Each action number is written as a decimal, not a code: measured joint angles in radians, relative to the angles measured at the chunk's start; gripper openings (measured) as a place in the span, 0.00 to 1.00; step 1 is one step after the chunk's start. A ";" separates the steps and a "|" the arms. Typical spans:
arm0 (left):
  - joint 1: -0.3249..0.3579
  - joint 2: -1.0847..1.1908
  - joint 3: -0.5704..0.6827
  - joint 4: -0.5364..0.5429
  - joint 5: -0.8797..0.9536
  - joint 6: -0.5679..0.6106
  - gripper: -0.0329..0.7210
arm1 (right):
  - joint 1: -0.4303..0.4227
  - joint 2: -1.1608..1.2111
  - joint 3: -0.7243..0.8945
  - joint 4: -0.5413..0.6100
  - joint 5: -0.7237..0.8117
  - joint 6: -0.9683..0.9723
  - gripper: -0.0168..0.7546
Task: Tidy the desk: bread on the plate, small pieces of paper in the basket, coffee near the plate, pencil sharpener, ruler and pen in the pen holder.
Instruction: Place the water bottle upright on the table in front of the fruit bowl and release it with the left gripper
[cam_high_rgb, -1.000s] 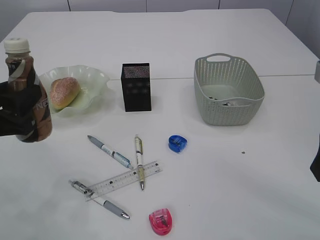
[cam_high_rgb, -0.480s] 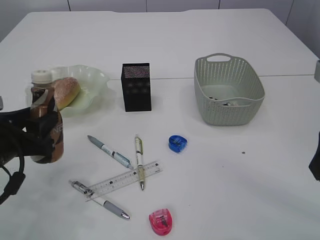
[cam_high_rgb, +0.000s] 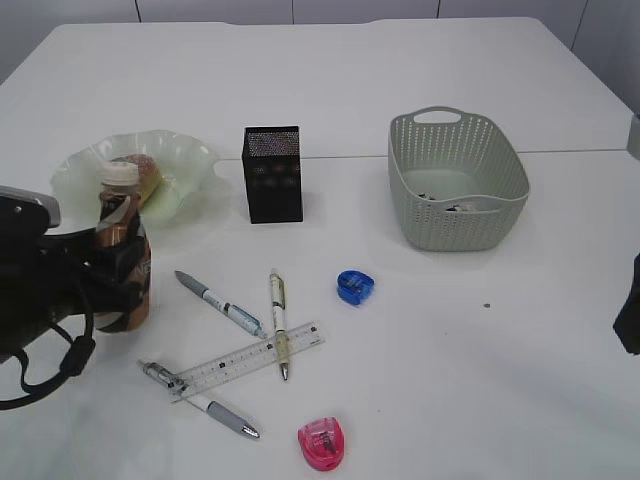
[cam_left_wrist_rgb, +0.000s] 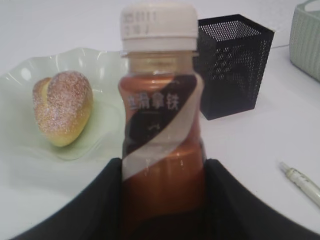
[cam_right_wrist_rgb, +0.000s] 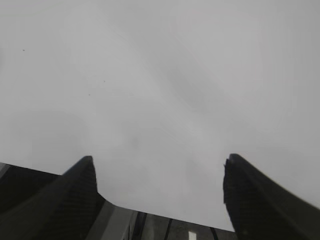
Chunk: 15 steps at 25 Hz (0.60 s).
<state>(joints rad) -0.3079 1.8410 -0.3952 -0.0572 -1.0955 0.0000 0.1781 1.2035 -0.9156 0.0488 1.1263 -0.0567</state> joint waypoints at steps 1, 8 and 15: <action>0.000 0.022 -0.006 0.000 0.000 0.000 0.51 | 0.000 0.000 0.000 0.000 0.000 0.000 0.77; 0.009 0.110 -0.029 0.000 -0.063 0.000 0.51 | 0.000 0.000 0.000 0.000 -0.006 0.000 0.77; 0.084 0.180 -0.041 0.046 -0.152 -0.007 0.51 | 0.000 0.000 0.000 0.000 -0.010 0.000 0.77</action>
<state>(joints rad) -0.2241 2.0207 -0.4362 -0.0117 -1.2472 -0.0071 0.1781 1.2035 -0.9156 0.0488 1.1160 -0.0567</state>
